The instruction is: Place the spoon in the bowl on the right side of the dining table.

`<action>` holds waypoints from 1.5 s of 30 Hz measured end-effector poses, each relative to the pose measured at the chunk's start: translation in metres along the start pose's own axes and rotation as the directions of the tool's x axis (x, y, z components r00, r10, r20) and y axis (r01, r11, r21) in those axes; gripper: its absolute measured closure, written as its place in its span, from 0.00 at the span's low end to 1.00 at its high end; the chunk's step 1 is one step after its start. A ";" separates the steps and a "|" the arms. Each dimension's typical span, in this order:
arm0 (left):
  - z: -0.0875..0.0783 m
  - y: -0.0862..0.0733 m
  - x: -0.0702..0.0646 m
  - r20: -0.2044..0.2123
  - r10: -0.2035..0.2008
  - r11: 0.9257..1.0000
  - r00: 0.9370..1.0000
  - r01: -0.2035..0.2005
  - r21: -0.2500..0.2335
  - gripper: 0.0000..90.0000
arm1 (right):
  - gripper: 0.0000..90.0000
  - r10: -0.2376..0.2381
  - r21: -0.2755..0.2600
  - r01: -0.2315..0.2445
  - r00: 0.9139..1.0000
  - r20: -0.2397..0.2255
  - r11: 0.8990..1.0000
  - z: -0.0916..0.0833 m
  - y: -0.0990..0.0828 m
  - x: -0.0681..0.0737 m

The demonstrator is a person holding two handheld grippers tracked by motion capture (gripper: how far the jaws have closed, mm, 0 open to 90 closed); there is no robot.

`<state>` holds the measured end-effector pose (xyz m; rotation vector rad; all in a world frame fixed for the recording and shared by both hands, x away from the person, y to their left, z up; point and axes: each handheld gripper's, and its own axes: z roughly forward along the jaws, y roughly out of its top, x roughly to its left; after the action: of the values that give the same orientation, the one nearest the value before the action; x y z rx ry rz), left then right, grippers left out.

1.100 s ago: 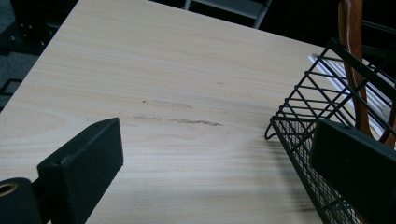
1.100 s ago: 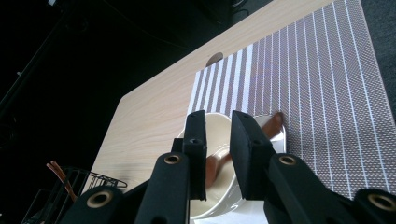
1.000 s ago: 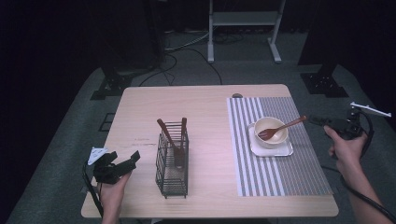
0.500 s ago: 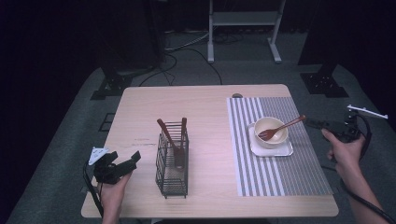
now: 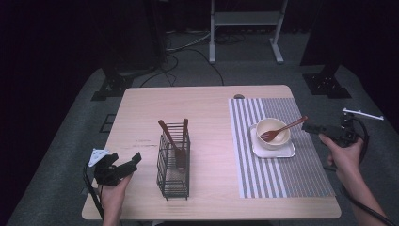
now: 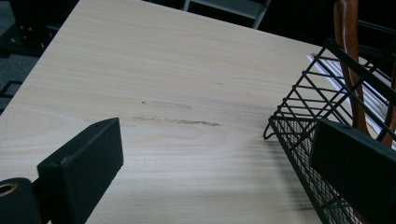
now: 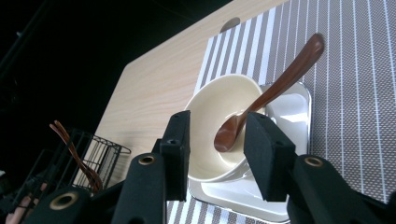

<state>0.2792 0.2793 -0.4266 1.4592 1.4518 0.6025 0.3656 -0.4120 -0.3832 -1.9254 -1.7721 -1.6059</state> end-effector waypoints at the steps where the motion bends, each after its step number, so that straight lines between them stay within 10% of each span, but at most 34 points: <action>1: 0.000 0.000 0.000 0.000 0.000 1.000 1.000 0.000 0.000 0.02 | 0.66 -0.005 0.006 0.005 1.000 0.002 1.000 0.001 -0.001 0.001; 45: 0.000 0.001 -0.002 0.002 0.008 1.000 1.000 -0.008 -0.004 0.02 | 0.42 -0.129 0.134 0.133 0.991 -0.038 0.982 0.009 -0.060 0.033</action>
<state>0.2790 0.2773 -0.4251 1.4633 1.4429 0.6082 0.3182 -0.3638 -0.3979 -1.7512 -1.9781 -1.4971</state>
